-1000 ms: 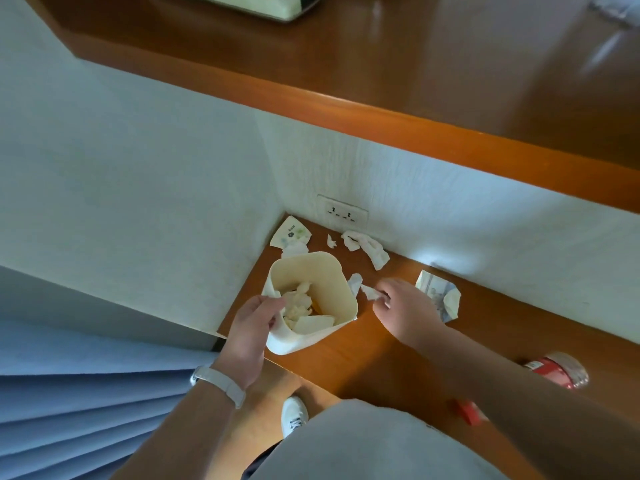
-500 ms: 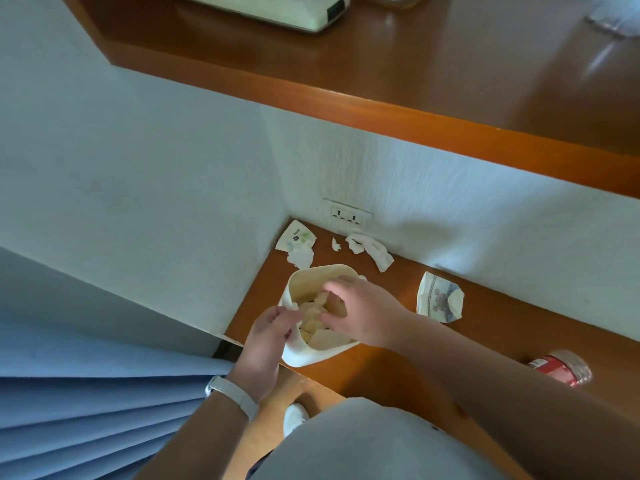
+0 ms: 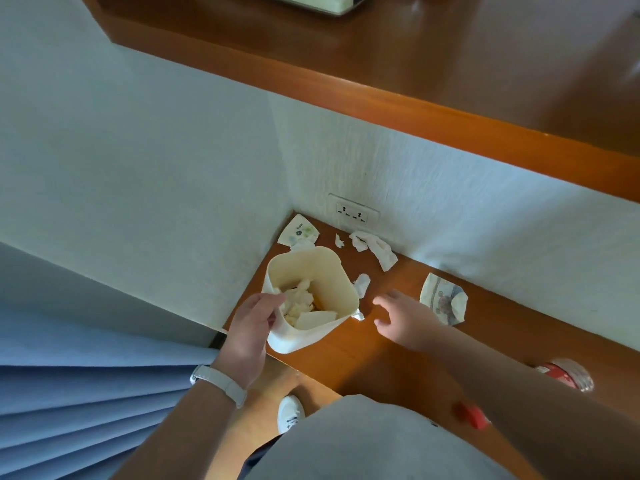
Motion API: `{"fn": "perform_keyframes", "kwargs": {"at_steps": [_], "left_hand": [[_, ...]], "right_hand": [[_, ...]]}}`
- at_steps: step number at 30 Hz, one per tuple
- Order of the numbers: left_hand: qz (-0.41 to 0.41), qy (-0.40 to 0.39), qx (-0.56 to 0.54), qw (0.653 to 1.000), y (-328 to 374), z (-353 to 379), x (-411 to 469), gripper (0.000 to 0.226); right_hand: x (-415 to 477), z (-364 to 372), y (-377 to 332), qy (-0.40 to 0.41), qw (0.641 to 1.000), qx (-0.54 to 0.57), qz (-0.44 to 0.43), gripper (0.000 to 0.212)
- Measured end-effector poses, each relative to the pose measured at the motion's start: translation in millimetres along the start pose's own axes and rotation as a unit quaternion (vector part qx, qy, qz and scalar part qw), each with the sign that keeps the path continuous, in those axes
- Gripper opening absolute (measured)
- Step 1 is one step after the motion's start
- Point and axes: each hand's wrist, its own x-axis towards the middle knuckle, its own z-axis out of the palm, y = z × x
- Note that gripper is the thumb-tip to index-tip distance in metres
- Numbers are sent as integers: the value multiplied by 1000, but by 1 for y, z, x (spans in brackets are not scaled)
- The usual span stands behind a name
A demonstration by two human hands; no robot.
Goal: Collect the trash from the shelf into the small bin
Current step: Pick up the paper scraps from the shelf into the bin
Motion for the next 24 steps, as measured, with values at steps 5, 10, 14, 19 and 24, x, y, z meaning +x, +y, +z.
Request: {"fn": "perform_keyframes", "kwargs": {"at_steps": [5,10,14,19,24], "left_hand": [[-8,17,-12,1000,1,-6,-4,19],[7,42,-10,999,2,-10,-12,16],[20,61,-18,998,3,-13,-15,20],[24,37,-19,999,3,-13,-16,11],[42,8,1,999,1,-10,-13,10]], "right_hand": [[13,38,-4,-2,998,-64,-27,52],[29,51,-12,24,994,-80,-71,47],[35,51,-16,22,991,-101,-90,30],[26,50,-18,0,993,-84,-86,22],[9,15,-26,73,997,27,-15,27]]}}
